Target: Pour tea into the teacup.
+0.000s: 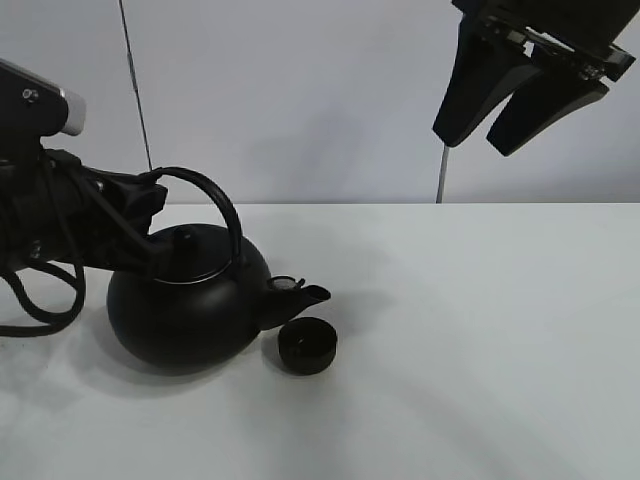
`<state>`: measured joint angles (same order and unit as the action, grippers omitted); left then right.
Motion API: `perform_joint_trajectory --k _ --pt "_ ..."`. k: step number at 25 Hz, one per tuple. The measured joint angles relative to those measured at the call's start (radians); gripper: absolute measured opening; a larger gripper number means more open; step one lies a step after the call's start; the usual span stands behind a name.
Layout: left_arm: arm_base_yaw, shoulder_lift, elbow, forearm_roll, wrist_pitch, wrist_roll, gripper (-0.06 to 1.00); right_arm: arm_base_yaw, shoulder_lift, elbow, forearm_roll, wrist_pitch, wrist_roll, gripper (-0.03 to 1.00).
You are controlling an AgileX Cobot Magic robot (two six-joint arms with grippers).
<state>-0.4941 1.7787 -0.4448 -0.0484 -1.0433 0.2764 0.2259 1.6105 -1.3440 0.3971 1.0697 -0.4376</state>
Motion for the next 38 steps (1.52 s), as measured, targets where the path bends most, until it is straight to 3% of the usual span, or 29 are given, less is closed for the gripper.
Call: perform_joint_trajectory --k 11,21,38 --pt "0.000 0.000 0.000 -0.068 0.001 0.070 0.13 0.000 0.000 0.000 0.034 -0.005 0.000 0.43" --pt "0.000 0.000 -0.035 -0.119 0.011 -0.021 0.13 0.000 0.000 0.000 0.037 -0.016 0.000 0.43" --pt "0.000 0.000 -0.065 -0.039 0.027 0.089 0.13 0.000 0.000 0.000 0.038 -0.018 0.000 0.43"
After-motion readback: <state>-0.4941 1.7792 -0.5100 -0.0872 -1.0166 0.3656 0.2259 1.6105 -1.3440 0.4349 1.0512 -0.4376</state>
